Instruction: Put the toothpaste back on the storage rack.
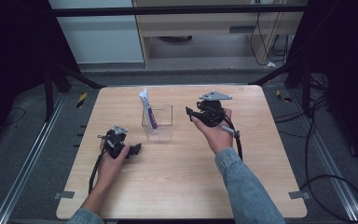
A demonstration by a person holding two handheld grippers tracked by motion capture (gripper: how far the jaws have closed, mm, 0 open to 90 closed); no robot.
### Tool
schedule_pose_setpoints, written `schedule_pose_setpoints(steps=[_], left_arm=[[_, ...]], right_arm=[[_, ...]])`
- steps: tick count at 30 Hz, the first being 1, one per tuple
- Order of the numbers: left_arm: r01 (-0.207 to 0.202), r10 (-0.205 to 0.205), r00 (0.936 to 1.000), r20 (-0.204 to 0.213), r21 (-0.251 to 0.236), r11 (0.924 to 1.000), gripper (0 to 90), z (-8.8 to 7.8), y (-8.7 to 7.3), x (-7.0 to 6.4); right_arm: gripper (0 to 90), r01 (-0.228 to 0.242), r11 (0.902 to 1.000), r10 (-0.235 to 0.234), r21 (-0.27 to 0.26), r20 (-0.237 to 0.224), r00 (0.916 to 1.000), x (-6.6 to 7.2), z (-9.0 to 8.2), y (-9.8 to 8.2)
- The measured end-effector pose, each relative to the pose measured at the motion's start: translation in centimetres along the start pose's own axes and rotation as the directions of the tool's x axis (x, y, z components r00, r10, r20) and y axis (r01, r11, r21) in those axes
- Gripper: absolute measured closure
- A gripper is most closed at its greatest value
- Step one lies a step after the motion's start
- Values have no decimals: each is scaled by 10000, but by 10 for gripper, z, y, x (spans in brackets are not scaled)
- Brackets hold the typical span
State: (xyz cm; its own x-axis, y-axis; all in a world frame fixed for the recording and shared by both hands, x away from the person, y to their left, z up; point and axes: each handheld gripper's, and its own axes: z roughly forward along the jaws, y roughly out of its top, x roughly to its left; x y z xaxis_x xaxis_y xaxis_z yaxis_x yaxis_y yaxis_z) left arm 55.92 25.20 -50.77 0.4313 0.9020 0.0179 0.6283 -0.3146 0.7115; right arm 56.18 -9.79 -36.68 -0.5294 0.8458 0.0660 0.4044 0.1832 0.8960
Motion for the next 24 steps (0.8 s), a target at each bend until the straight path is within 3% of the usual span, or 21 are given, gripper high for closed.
schedule_pose_setpoints(steps=[5,9,14,16,20,24], left_arm=[[14,-14,10000,-2,-9,10000,0,0,0,0],[-7,7,10000,-2,7,10000,0,0,0,0],[12,-12,10000,-2,-12,10000,0,0,0,0],[7,-7,10000,-7,-7,10000,0,0,0,0],[12,-12,10000,-7,-5,10000,0,0,0,0],[0,0,10000,-3,6,10000,0,0,0,0]], right_arm=[[344,-88,10000,88,-5,-272,9996,-7,-1,-3],[156,-387,9986,399,359,-345,9986,-19,2,-6],[104,-451,9981,458,411,-176,9988,-29,0,-9],[107,-442,9978,438,486,91,9990,-35,-1,-11],[94,-563,9972,560,483,63,9984,-47,-3,-16],[106,-580,9963,543,636,583,9968,-60,-7,-23]])
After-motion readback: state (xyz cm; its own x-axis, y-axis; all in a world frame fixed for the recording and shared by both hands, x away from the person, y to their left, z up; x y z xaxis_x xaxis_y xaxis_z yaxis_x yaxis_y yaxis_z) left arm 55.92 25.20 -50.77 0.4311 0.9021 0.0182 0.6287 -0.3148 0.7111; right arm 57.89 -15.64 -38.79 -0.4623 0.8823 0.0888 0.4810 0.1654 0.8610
